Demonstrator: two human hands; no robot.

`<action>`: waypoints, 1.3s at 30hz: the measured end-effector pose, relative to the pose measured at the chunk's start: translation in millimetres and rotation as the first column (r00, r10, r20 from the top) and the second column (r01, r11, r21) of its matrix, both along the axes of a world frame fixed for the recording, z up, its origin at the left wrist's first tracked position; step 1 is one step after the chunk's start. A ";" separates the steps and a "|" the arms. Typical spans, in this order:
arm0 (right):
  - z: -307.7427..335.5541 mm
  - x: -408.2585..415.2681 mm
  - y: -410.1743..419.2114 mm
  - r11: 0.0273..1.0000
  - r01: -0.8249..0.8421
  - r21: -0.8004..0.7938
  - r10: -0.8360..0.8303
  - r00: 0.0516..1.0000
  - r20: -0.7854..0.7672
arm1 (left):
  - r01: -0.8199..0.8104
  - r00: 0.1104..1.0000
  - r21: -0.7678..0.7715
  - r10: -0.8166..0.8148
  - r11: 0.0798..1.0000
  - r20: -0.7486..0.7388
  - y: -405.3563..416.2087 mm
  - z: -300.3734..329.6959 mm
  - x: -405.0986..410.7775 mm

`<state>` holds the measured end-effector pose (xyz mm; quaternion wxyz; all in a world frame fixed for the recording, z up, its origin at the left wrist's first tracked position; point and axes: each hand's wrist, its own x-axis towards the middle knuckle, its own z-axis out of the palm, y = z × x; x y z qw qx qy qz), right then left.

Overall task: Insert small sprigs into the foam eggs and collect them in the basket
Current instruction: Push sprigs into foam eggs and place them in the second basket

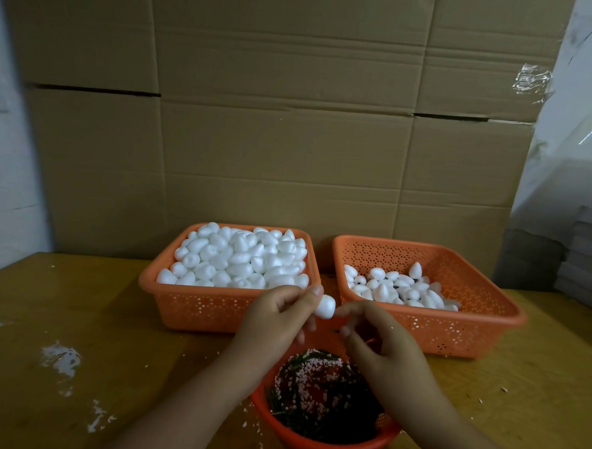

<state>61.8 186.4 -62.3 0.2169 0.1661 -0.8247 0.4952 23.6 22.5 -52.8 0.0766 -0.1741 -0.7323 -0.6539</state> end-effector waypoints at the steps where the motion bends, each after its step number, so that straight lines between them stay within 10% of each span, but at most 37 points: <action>1: 0.0 -0.1 0.0 1.000 0.004 -0.018 -0.003 1.000 0.005 | 0.003 1.000 0.015 -0.003 1.000 -0.002 0.3 0.3 -0.4; 18: 7.5 0.8 4.9 0.913 0.076 -0.402 -0.048 0.996 0.081 | 0.100 0.995 0.039 -0.100 0.994 -0.008 -4.5 -1.2 -1.0; 39: 5.1 0.3 5.4 0.960 0.105 -0.258 -0.087 0.993 0.083 | 0.167 0.986 -0.010 -0.167 0.986 0.020 -5.1 1.0 2.8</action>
